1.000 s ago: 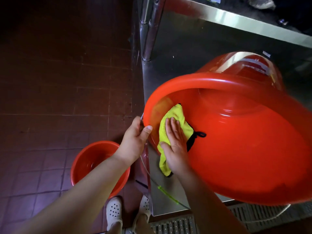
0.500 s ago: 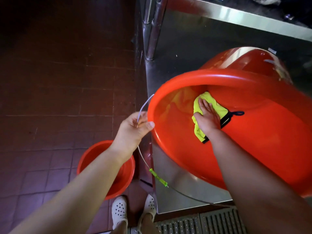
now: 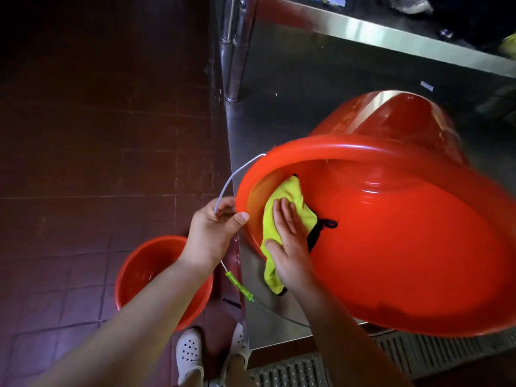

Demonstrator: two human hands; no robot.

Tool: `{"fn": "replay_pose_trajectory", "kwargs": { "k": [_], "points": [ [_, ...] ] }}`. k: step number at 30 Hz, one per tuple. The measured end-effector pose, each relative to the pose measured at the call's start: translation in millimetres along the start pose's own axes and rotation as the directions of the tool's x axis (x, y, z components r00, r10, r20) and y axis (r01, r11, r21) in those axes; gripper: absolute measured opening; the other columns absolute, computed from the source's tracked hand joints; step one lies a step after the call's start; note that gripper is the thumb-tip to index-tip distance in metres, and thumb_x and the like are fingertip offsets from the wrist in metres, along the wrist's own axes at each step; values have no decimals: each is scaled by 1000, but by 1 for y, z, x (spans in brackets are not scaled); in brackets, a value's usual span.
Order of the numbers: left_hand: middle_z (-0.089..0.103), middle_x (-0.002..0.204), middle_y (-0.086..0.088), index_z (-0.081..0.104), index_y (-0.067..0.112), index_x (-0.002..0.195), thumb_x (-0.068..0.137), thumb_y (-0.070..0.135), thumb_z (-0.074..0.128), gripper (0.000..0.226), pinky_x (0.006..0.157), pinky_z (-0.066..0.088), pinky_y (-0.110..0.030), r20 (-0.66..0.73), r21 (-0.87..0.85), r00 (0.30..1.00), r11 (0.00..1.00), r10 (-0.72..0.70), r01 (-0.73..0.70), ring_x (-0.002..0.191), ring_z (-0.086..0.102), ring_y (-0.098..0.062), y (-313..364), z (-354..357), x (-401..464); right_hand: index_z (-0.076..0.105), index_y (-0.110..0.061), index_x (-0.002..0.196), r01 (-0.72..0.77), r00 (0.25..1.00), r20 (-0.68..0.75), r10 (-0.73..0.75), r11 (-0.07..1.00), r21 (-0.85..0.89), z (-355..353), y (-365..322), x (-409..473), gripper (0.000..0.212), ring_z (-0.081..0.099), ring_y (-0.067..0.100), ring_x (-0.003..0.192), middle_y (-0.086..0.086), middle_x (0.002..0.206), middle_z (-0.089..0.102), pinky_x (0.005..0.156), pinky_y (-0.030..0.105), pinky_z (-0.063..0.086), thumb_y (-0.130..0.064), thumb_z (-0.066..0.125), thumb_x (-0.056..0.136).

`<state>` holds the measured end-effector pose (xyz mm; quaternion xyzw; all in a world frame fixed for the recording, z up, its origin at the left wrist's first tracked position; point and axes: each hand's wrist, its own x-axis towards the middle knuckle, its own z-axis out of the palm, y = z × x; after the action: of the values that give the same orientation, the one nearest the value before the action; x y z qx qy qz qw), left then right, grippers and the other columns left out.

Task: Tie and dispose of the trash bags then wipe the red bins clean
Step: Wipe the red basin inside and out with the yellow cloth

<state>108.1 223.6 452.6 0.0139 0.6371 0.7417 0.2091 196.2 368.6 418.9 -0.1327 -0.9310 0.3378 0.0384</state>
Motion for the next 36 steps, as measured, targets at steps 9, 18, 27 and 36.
{"fn": "replay_pose_trajectory", "kwargs": {
  "k": [9, 18, 27, 36],
  "points": [
    [72, 79, -3, 69, 14, 78, 68, -7, 76, 24, 72, 55, -24, 108, 63, 983, 986, 150, -157, 73, 68, -13, 59, -8, 16, 25, -19, 149, -324, 945, -34, 325, 919, -224, -65, 74, 85, 62, 12, 21, 146, 4, 158, 15, 117, 28, 9, -12, 48, 91],
    [68, 110, -19, 61, -5, 113, 82, -3, 63, 32, 96, 50, -35, 29, -68, 998, 996, -55, 57, 104, 65, -26, 19, -15, -6, 13, -35, 150, -407, 898, -37, 438, 798, -444, -62, 73, 99, 66, 4, 15, 147, -9, 160, 7, 115, 34, 7, -31, 43, 91],
    [70, 87, -1, 66, 16, 92, 80, 1, 69, 19, 81, 52, -21, -98, 1, 993, 998, 66, -67, 83, 67, -6, 19, -5, 1, 11, -30, 148, -56, 997, -47, 56, 998, -2, 11, -25, 7, 78, 3, 19, 147, 2, 158, 9, 119, 33, 5, -25, 50, 80],
    [70, 73, 6, 66, 13, 86, 71, -6, 72, 25, 70, 52, -15, 38, 59, 984, 982, 176, -178, 69, 64, 0, 61, -16, 22, 29, -20, 146, -76, 997, -7, 76, 997, -30, -19, 13, 45, 68, 12, 23, 146, 2, 156, 19, 119, 35, 12, -9, 47, 82]
  ]
}}
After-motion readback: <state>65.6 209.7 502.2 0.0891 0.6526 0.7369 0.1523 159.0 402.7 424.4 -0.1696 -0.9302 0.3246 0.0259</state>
